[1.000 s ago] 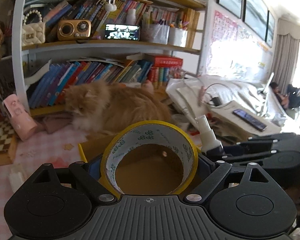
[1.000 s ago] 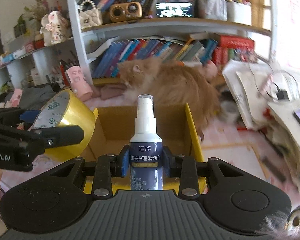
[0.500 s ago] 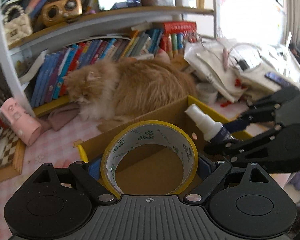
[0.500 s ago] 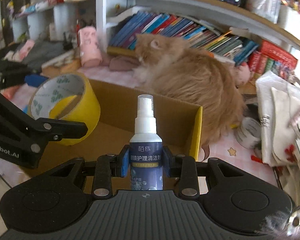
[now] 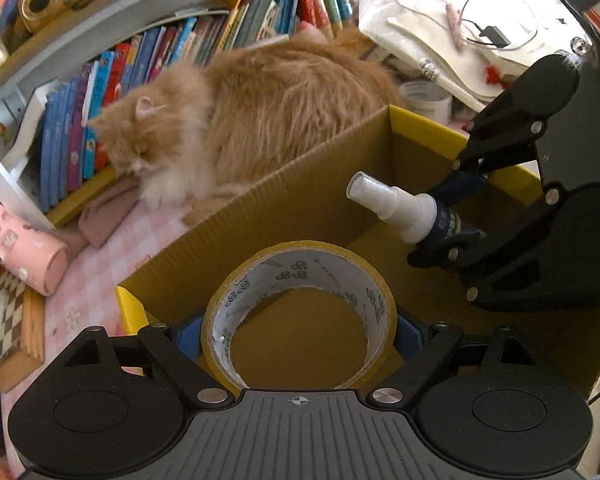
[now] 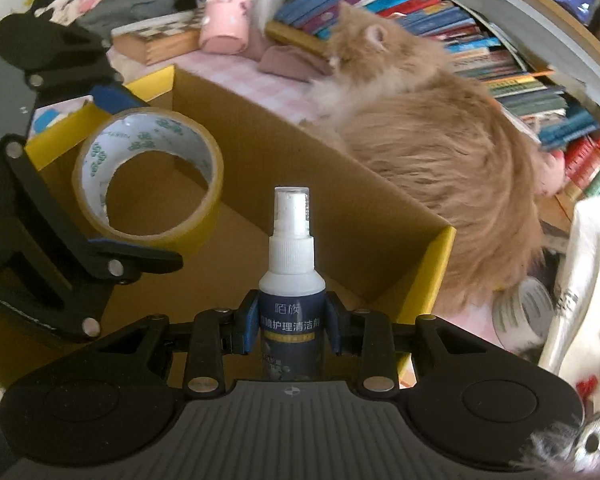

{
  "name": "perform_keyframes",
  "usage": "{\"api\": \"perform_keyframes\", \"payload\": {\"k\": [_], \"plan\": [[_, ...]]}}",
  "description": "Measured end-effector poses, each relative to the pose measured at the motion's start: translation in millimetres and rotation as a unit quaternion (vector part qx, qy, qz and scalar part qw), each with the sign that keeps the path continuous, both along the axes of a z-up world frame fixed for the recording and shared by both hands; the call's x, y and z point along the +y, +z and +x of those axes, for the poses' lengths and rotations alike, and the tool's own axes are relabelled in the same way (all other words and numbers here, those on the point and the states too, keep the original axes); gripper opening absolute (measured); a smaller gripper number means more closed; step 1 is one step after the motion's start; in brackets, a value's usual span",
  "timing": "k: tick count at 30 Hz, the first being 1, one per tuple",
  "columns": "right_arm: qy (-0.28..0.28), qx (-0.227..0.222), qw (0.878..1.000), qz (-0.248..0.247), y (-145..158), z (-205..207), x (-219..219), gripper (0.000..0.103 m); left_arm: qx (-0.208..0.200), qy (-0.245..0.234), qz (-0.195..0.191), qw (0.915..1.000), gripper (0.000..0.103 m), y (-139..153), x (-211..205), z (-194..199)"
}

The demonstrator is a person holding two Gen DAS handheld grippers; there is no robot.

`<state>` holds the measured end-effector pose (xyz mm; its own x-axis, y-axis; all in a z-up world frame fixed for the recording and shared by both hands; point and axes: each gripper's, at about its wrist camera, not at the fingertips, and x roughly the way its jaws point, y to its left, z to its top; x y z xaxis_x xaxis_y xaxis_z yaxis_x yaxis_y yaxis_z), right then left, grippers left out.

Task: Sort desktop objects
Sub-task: 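Lower the tape roll and spray bottle into the yellow box and open both tools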

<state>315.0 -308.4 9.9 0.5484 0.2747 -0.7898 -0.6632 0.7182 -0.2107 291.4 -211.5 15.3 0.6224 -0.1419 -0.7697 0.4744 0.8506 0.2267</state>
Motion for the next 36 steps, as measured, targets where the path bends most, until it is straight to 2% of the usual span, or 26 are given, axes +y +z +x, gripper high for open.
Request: {"api": "perform_keyframes", "payload": {"k": [6,13,17,20,26,31,36], "plan": [[0.005,-0.009,1.0,-0.006,-1.8,3.7,1.0,0.03,0.016,0.004,0.006,0.9999,0.092,-2.6,-0.8,3.2],[0.008,-0.027,1.0,-0.011,-4.1,-0.4,1.8,0.031,0.007,0.012,0.02,0.9997,0.093,-2.6,-2.4,2.1],[-0.006,-0.044,0.999,0.014,2.4,-3.0,-3.6,0.042,-0.051,0.035,0.018,0.9979,0.1,6.4,0.4,-9.2],[-0.017,-0.06,0.998,0.029,10.9,-8.4,-7.2,0.047,-0.082,0.043,0.014,0.9956,0.1,15.6,3.3,-18.1],[-0.037,-0.092,0.993,0.064,32.4,-28.5,-17.1,0.048,-0.137,0.053,-0.005,0.9892,0.101,41.5,12.3,-40.6],[-0.061,-0.111,0.988,0.093,51.8,-48.7,-23.3,0.05,-0.163,0.064,-0.03,0.9841,0.102,63.0,22.5,-69.2],[-0.074,-0.133,0.982,0.11,70.3,-72.4,-24.9,0.062,-0.177,0.068,-0.058,0.9802,0.103,79.8,36.5,-95.2]]}}
